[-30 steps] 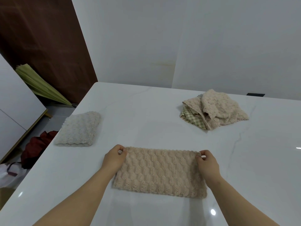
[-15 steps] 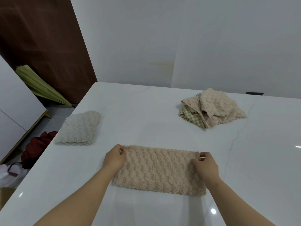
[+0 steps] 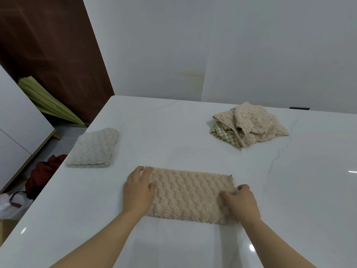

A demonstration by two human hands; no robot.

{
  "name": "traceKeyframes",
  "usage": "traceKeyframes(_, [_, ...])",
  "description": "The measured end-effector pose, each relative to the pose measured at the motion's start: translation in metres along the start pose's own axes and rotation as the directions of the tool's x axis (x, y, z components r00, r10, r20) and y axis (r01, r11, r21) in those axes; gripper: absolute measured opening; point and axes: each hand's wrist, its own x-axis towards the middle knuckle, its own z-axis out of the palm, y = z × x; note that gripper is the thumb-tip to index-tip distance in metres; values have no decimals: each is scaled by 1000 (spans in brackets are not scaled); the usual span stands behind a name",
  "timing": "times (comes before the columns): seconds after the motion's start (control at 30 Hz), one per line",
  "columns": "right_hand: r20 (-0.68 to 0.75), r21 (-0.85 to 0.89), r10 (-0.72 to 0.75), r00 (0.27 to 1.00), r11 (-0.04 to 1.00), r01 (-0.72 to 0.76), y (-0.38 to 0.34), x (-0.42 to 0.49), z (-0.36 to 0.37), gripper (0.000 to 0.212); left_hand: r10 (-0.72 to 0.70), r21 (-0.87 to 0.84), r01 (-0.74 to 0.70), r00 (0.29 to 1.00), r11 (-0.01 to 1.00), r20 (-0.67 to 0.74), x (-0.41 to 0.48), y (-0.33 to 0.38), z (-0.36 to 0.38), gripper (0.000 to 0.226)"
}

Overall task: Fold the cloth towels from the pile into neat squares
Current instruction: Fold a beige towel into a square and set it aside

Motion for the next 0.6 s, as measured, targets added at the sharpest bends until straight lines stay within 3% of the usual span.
traceKeyframes(0.1, [57,-116,20,998,993,-13,2,-4,4,36,194,123,-212,970,970,145,-12,8,10,49])
traceKeyframes(0.2, [101,-73,-2,995,997,9,6,-5,7,26,234,176,-301,917,937,323,-23,25,13,75])
traceKeyframes(0.27, [84,-43,-35,996,998,38,9,-5,6,31,210,125,-281,891,952,402,-28,29,23,100])
traceKeyframes(0.3, [64,-5,-43,997,999,44,10,-5,5,32,193,149,-277,887,949,420,-31,32,27,102])
traceKeyframes(0.43, [-1,115,-35,999,993,35,15,-5,-7,26,138,214,-246,896,945,422,-39,53,29,60])
traceKeyframes(0.6, [-3,166,4,1000,986,-4,26,-5,-18,15,119,235,-231,903,944,413,-46,74,38,59])
